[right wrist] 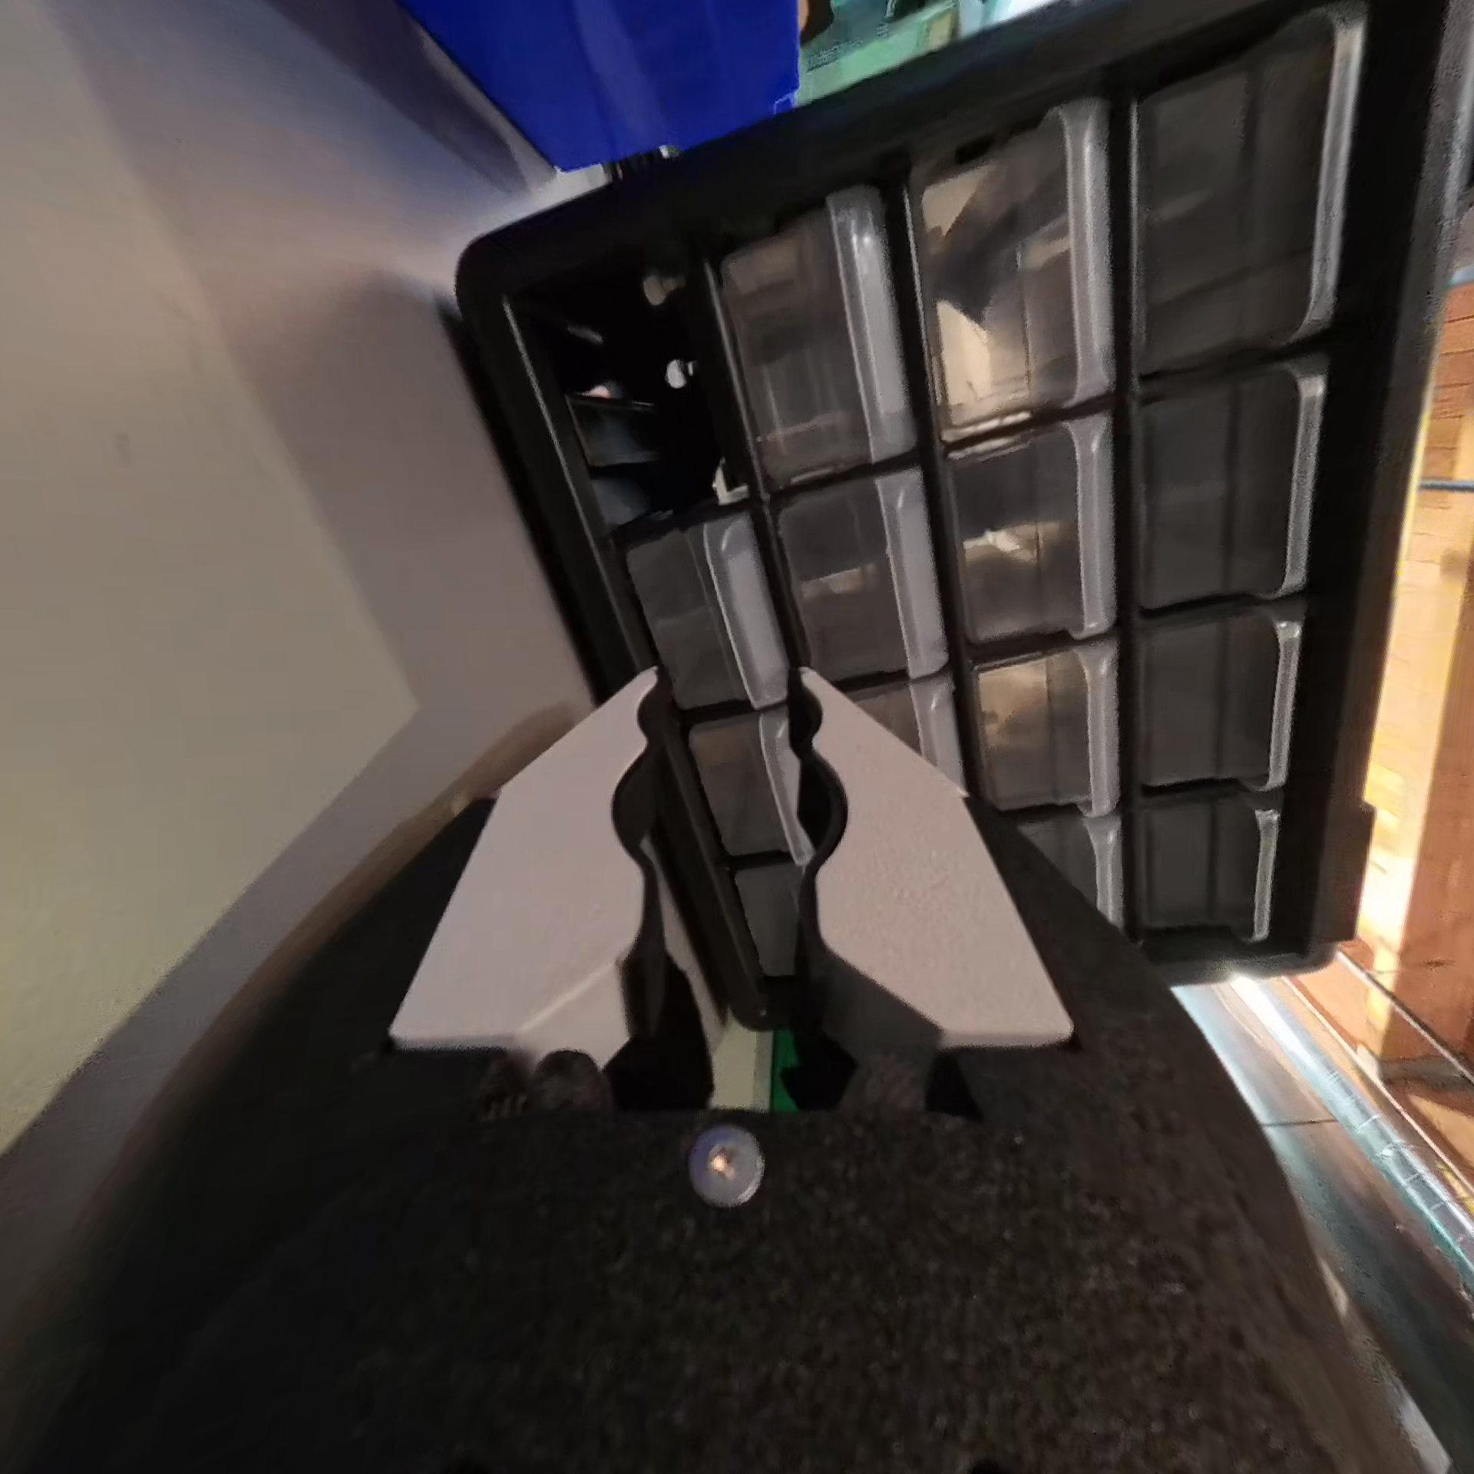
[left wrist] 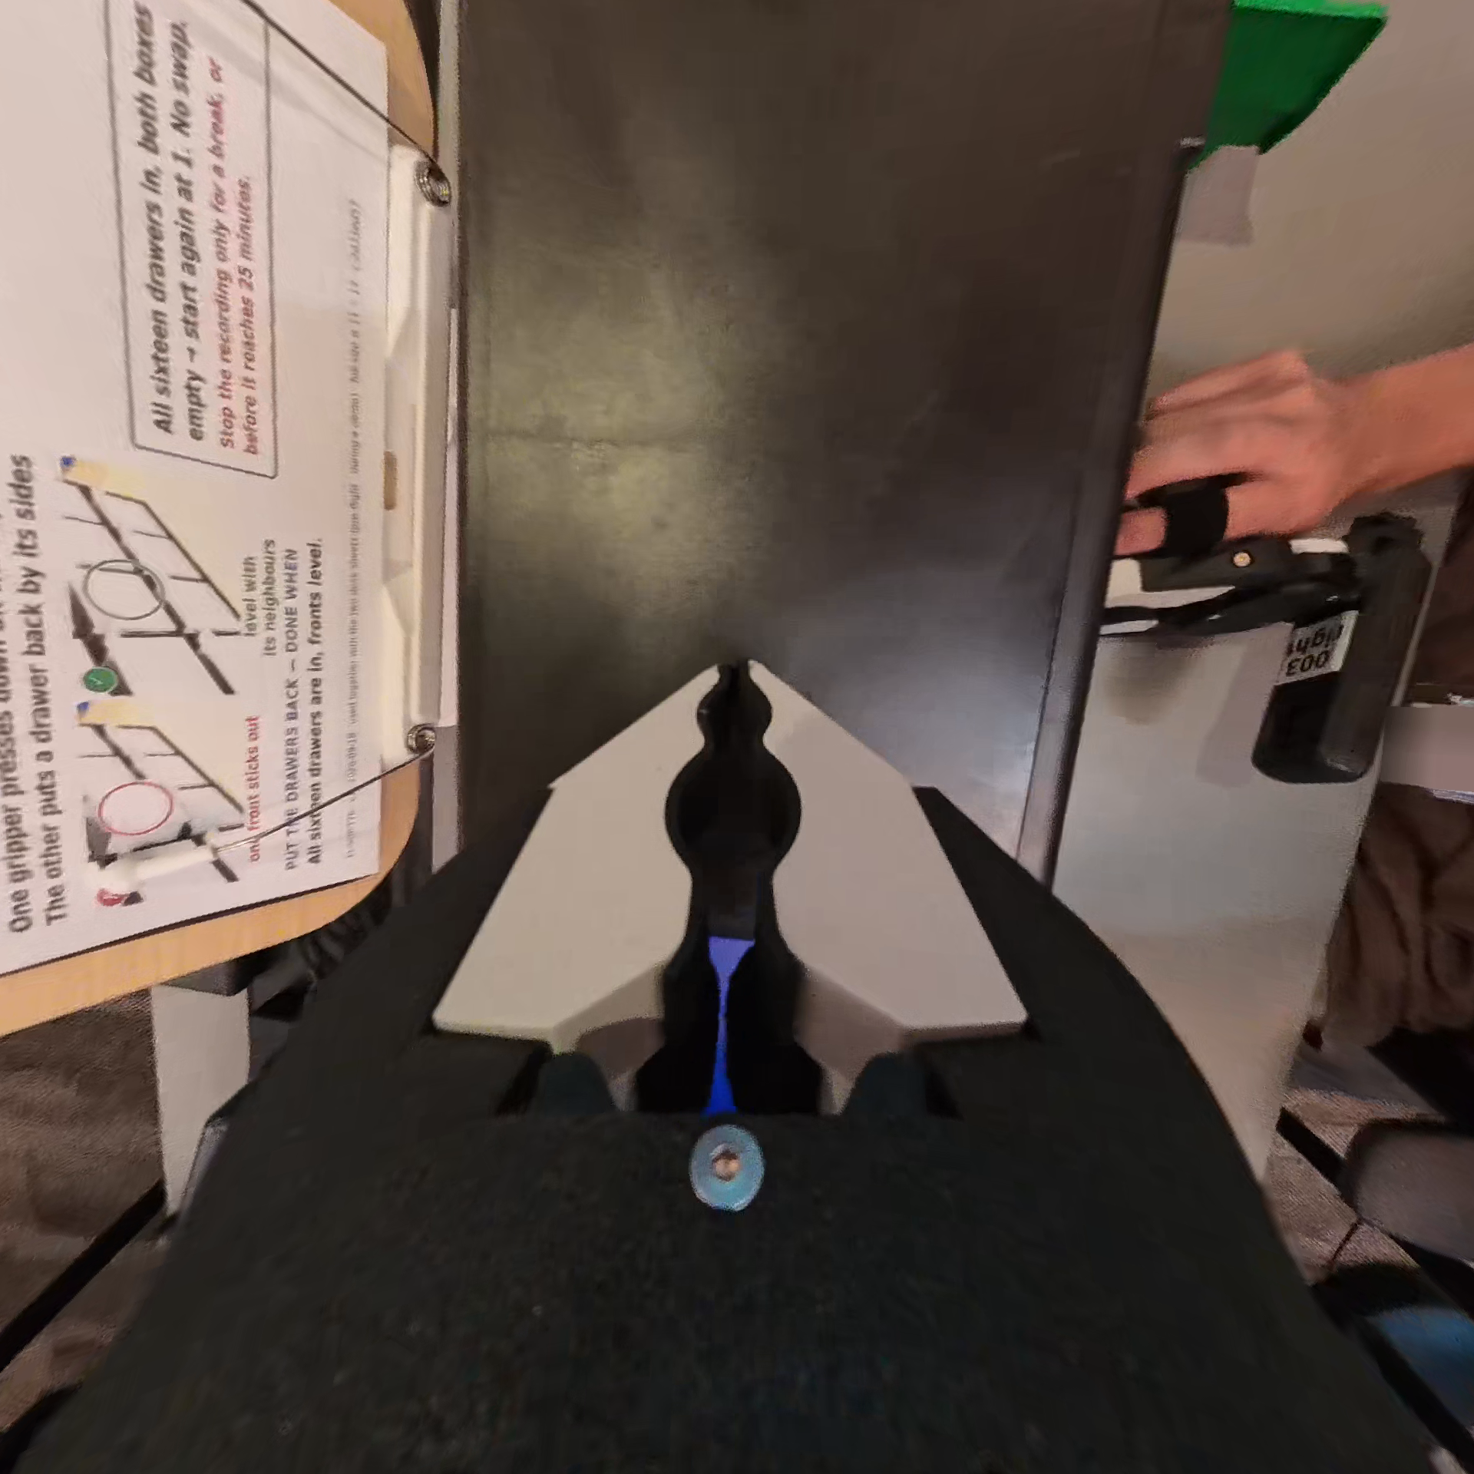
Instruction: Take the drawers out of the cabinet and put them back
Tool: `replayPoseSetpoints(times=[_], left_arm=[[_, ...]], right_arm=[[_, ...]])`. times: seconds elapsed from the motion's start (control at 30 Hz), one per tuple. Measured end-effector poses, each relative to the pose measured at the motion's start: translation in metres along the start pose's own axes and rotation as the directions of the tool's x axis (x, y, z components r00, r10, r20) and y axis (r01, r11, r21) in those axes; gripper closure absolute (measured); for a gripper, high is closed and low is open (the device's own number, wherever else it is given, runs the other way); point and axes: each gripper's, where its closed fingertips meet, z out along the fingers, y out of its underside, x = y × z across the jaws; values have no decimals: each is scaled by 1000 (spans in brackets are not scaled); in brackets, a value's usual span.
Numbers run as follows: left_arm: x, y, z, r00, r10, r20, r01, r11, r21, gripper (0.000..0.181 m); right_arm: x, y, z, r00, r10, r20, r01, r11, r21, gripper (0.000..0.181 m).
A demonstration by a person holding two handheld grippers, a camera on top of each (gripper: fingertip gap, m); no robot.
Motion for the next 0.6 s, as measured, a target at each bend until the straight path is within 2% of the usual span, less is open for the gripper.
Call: replayPoseSetpoints(times=[0.03,0.17,0.33,0.6], left_arm=[[0,0,0,1000,7,3,-7,1000,-5,181],[1,1,0,1000,4,7,-4,999,-44,181],[1,1,0,1000,13,6,-12,997,-81,181],[1,1,0,1000,4,0,-4,997,-83,181]], right_arm=[[-1,-2,3,1000,-4,1,4,1000,3,153],[-4,-4,18,996,-90,-29,89,996,-15,155],[2,3,34,992,-114,-54,112,993,-42,156],[7,-2,36,976,-188,-110,186,982,-28,170]])
